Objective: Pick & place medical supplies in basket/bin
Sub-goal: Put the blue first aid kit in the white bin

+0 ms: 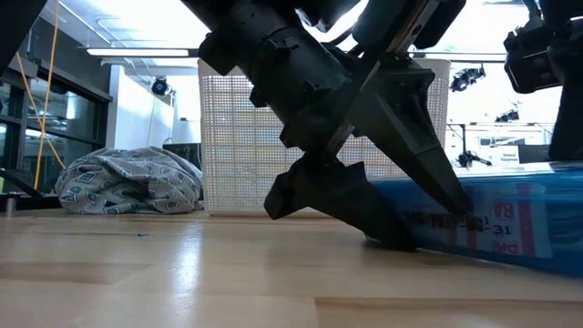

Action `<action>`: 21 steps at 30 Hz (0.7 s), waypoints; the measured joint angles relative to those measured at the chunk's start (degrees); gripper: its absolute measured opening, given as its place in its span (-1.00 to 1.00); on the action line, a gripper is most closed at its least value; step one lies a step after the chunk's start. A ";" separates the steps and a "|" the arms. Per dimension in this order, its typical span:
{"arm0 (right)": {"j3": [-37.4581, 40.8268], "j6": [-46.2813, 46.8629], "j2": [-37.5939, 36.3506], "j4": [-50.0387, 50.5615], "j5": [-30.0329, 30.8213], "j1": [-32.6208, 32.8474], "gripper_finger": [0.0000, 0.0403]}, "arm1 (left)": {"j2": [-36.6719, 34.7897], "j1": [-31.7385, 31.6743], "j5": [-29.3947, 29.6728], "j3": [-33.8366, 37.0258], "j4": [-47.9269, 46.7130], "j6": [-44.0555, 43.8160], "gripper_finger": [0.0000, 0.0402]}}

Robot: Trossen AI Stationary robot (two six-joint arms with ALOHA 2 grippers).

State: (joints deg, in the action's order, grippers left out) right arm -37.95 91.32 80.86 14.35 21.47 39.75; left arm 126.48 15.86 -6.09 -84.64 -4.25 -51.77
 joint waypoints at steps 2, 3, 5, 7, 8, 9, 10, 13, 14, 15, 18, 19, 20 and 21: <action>0.00 -0.49 0.00 -0.07 0.73 0.00 -0.08 | 0.00 0.00 0.00 0.00 -0.21 -0.02 0.19; 0.00 -0.89 0.00 -0.15 0.83 0.00 -0.08 | 0.00 0.00 0.00 0.00 -0.30 -0.02 0.19; 0.00 -1.42 0.00 -0.39 1.22 0.00 -0.08 | -0.01 0.00 0.00 0.00 -0.61 0.00 0.19; -0.39 -1.64 0.00 -0.17 1.66 0.01 -0.08 | -0.03 0.00 0.02 -0.04 -1.10 0.01 0.19; -1.02 -2.13 0.00 0.44 1.97 0.02 -0.08 | -0.05 0.00 0.02 -0.09 -1.41 0.07 0.19; -1.70 -2.97 0.00 1.10 2.34 0.02 -0.08 | -0.07 0.00 0.02 -0.09 -1.76 0.18 0.19; -2.58 -3.73 0.00 2.06 2.85 0.02 -0.08 | -0.07 0.00 0.09 -0.09 -1.97 0.25 0.19; -6.28 -4.77 -0.09 6.58 3.87 0.02 -0.08 | -0.09 0.00 0.22 -0.07 -2.24 0.55 0.19; -7.62 -4.92 -0.15 7.79 4.24 0.02 -0.08 | -0.09 0.00 0.22 -0.07 -2.27 0.75 0.19; -9.15 -4.97 -0.22 9.00 4.73 0.02 -0.08 | -0.09 0.00 0.23 -0.07 -2.30 0.96 0.19; -13.83 -5.03 -0.36 6.54 7.46 0.03 -0.08 | -0.09 0.00 0.42 -0.04 -2.28 0.87 0.19; -16.14 -5.22 -0.44 3.41 6.89 0.17 -0.08 | -0.07 0.00 1.30 -0.11 -1.52 0.22 0.19; -17.62 -6.10 -0.19 2.49 6.52 0.35 -0.08 | 0.00 -0.22 1.26 -0.13 -0.96 0.27 0.19; -18.43 -7.90 -0.09 2.91 7.64 0.38 -0.08 | 0.00 -0.36 1.50 -0.12 -0.81 -0.07 0.19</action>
State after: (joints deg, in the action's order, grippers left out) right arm -56.39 83.42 80.77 17.26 29.11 40.13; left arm 126.48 15.50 -4.59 -84.76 -5.06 -51.84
